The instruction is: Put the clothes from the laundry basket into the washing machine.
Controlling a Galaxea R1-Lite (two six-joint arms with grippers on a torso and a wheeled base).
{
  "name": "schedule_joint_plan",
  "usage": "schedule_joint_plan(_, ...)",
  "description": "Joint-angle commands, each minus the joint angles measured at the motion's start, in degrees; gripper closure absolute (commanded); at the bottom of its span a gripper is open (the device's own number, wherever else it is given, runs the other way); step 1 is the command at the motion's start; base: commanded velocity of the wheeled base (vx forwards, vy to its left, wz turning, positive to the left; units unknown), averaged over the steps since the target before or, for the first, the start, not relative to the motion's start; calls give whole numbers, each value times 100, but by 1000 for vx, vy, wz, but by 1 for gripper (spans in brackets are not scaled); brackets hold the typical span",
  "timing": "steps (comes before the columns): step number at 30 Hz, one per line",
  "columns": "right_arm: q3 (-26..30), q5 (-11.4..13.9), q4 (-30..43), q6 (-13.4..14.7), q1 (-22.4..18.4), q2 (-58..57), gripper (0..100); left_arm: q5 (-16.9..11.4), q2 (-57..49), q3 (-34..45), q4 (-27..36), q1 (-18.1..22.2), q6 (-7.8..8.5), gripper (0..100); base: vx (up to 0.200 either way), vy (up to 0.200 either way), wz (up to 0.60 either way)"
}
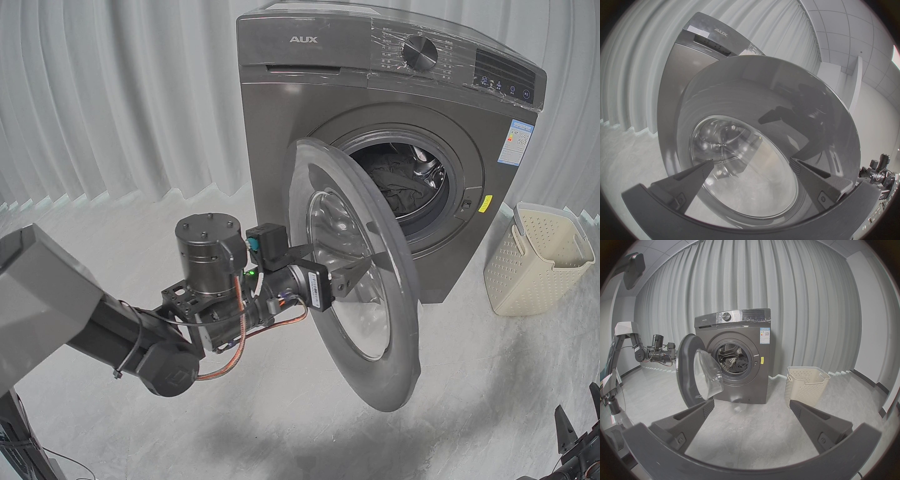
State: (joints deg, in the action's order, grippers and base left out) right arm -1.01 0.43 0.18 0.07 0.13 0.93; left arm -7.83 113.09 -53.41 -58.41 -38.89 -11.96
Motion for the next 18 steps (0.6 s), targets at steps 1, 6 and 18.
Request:
schedule_joint_plan(1,92,1,-1,1,-5,-93,0,53,600,-750,49,-145,-8,0,0,0,0)
schedule_joint_plan(6,92,1,-1,1,-5,-93,0,80,1145,-1550,119,-101,-26,0,0,0,0)
schedule_joint_plan(18,92,1,-1,1,4,-93,0,484,1250,-1945,383,-172,-439,0,0,0,0)
